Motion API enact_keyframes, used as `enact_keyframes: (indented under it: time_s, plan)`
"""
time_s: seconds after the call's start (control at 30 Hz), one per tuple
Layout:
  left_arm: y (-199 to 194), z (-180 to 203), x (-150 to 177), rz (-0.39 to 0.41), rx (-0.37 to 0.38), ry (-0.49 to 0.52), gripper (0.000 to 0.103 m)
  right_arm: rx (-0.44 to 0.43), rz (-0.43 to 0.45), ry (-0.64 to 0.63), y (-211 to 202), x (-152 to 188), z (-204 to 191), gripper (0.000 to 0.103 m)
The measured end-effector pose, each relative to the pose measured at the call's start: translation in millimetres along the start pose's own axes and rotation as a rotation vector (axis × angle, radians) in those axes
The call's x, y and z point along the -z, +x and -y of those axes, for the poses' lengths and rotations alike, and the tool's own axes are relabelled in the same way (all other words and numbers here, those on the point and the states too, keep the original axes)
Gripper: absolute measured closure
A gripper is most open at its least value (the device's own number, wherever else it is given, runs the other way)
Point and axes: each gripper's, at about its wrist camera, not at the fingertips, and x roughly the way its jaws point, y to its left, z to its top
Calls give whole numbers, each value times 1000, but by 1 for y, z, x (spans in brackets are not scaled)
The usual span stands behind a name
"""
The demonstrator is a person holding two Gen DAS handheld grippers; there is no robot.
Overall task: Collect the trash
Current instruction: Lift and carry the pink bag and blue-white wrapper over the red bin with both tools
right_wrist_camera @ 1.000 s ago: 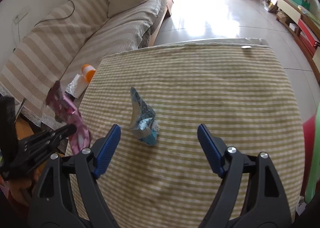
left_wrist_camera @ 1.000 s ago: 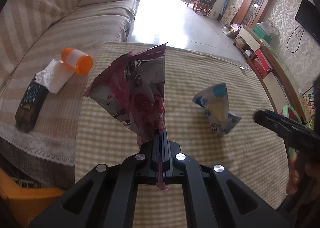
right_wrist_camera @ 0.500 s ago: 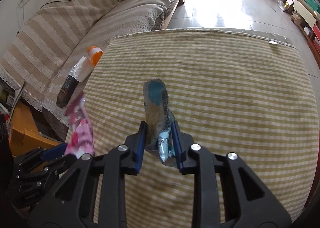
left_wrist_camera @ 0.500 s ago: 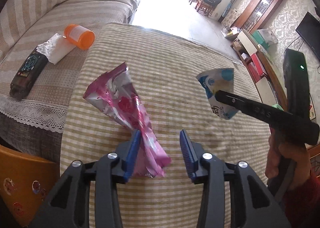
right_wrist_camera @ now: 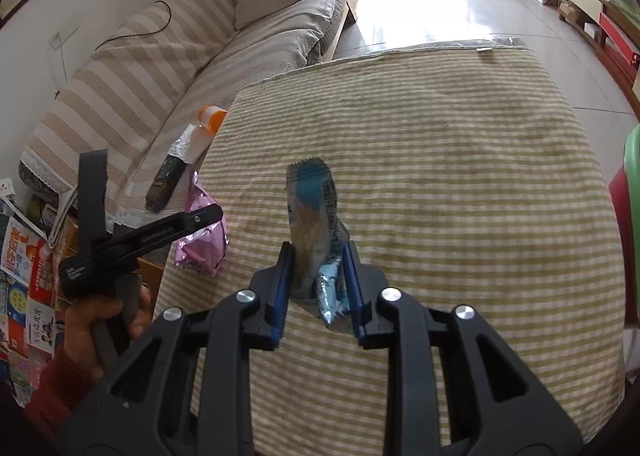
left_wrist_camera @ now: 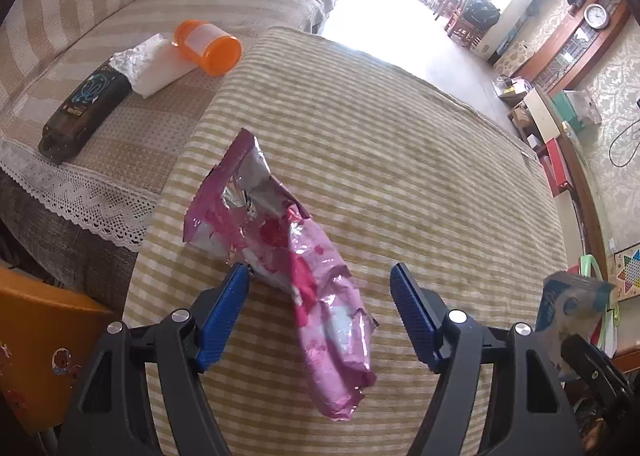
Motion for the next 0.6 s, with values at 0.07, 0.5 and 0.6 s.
enact_keyframes:
  time_s: [0.07,0.5,0.6]
  plan:
    - [3,-4,1,-4,3,-28,47,10,12,-16,-6,3,-4,78]
    - [-84,59,11,239,56,121,93,0,206,15,-66,-12,3,78]
    - [-107,87,14,292,74,195,93,6,256,4,-83,-15,4,77]
